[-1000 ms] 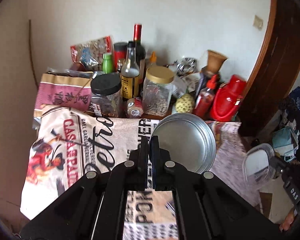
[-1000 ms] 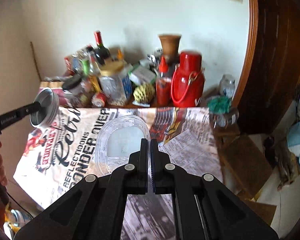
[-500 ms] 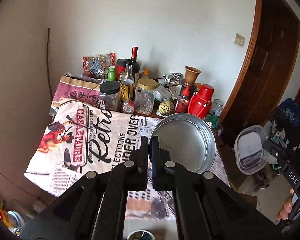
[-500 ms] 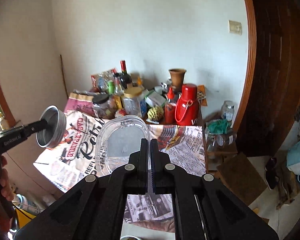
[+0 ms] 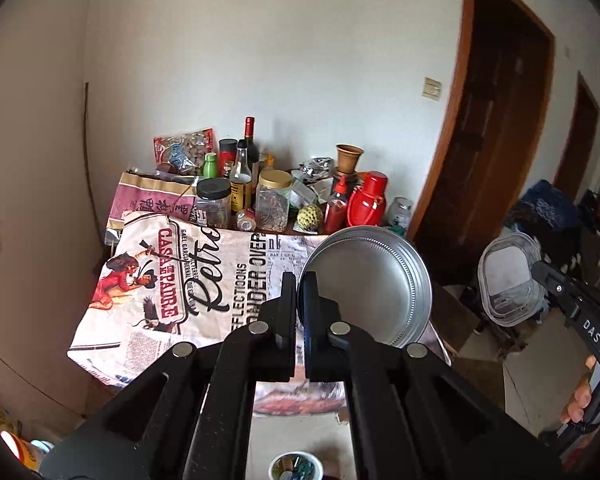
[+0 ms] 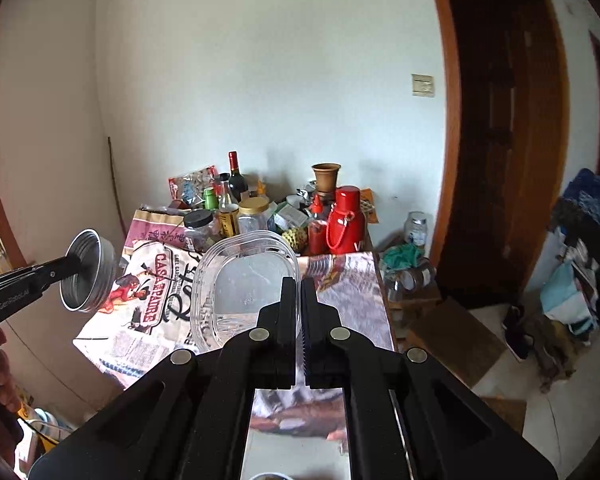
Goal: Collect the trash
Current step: 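Carry the tin lid and clear container down to the white bucket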
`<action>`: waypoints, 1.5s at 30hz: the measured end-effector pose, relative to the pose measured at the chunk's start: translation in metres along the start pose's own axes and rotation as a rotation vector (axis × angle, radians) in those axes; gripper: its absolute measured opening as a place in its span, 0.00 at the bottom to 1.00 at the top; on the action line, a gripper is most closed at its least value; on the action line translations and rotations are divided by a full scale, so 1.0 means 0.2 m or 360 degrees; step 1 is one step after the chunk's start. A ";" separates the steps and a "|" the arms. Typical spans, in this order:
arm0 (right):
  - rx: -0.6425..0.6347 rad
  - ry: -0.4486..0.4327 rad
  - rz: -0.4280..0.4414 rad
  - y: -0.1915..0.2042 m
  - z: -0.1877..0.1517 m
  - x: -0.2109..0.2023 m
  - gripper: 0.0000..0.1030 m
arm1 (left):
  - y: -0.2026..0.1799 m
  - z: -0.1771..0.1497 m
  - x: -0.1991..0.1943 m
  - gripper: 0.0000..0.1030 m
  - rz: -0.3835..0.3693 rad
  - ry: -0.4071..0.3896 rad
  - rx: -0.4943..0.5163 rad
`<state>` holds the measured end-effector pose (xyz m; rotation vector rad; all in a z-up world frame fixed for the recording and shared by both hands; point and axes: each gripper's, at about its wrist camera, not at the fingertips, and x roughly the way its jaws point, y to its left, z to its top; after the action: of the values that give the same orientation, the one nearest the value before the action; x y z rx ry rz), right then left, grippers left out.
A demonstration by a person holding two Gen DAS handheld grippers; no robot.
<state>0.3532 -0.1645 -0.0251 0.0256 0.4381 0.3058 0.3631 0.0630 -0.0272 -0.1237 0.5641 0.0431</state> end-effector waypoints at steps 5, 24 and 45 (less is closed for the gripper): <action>0.0030 -0.0011 -0.0043 0.17 -0.14 -0.20 0.02 | 0.11 -0.16 -0.22 0.01 -0.0054 0.0011 0.0037; -0.0022 0.0236 0.0011 0.49 -0.47 -0.38 0.02 | 0.33 -0.53 -0.54 0.01 -0.0055 0.0153 0.0047; -0.0064 0.0842 0.0112 0.13 -1.20 0.27 0.02 | 0.14 -1.40 0.28 0.01 0.0072 0.0825 -0.0101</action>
<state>0.2902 -0.1330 -0.2631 -0.0815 0.9568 0.3913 0.2588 0.0551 -0.2951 -0.1858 1.0841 0.0741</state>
